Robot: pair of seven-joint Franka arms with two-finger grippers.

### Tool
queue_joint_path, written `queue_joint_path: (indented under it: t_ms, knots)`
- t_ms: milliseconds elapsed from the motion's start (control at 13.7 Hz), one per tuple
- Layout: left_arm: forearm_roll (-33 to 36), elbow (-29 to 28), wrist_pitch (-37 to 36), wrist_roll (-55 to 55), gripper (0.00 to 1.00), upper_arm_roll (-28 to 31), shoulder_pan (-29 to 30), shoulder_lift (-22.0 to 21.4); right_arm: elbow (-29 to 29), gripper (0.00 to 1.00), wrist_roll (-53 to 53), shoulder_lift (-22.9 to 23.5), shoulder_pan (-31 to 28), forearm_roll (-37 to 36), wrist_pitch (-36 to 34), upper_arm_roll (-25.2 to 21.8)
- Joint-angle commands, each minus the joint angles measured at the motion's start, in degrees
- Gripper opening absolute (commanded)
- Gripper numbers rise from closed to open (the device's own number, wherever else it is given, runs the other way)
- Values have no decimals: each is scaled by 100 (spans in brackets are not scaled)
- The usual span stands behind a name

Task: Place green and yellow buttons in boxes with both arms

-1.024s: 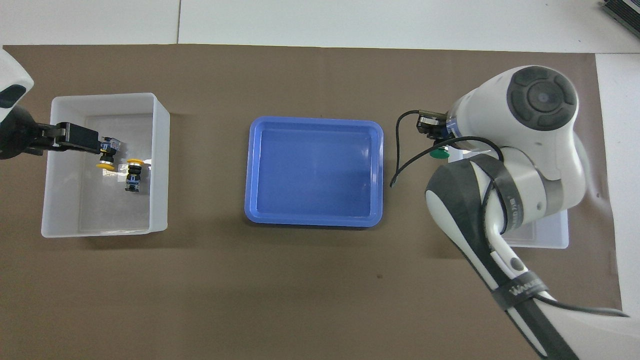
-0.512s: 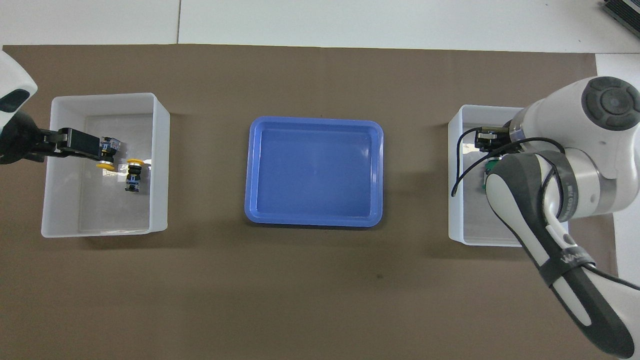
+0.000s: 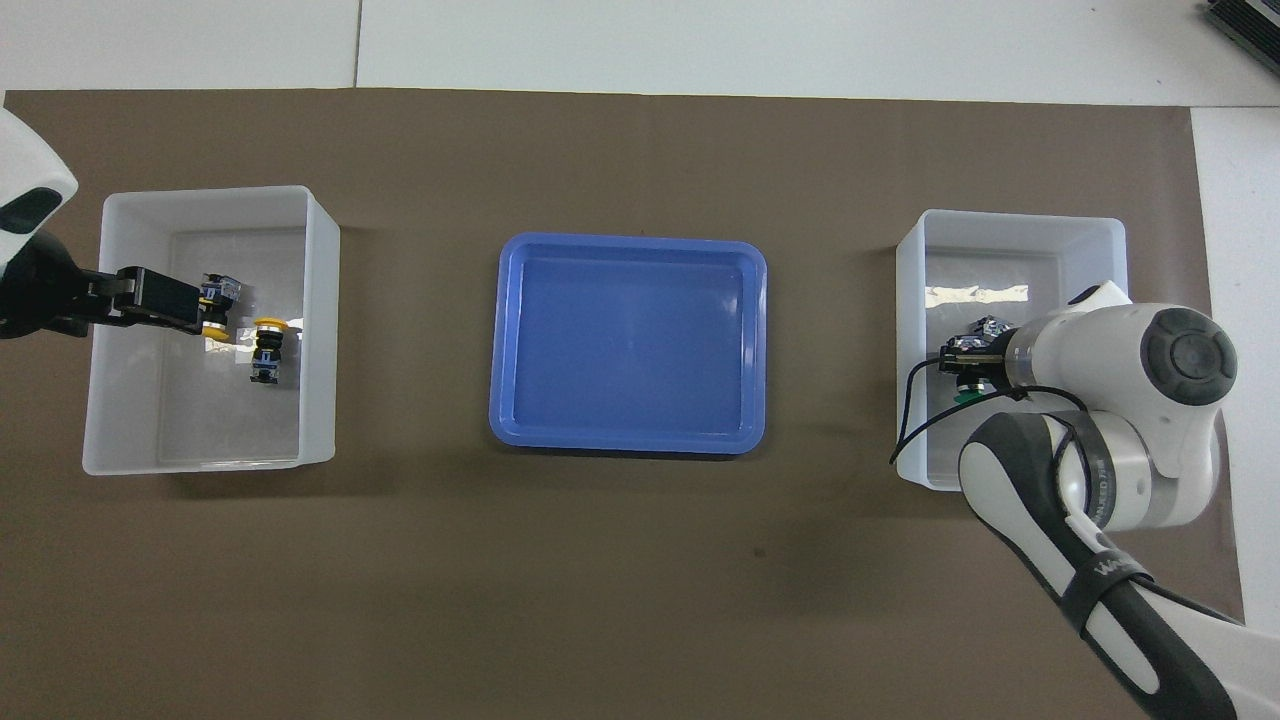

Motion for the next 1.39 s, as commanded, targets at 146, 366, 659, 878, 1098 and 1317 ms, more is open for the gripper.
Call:
queue_joint_path:
  t_ms: [146, 366, 659, 878, 1098, 1317]
  knots:
    - [109, -179, 69, 229, 100, -19, -3, -171, -209, 30, -663, -169, -287, 144, 107, 49]
    - [109, -170, 78, 310, 100, -10, -11, -171, -192, 98, -647, -160, -287, 144, 90, 49]
    - [100, -171, 69, 266, 100, -10, -20, -171, 290, 100, -595, -335, -287, 153, -216, 49]
    - [100, -170, 78, 265, 100, -10, -3, -171, 1202, 100, -183, -441, -279, 144, -1172, 41]
    - [100, -170, 87, 265, 100, -10, -3, -171, 2187, 100, -40, -450, -261, 136, -2411, 32]
    - [100, -170, 87, 265, 100, -10, 6, -171, 3066, 100, -58, -511, -287, 48, -3659, 14]
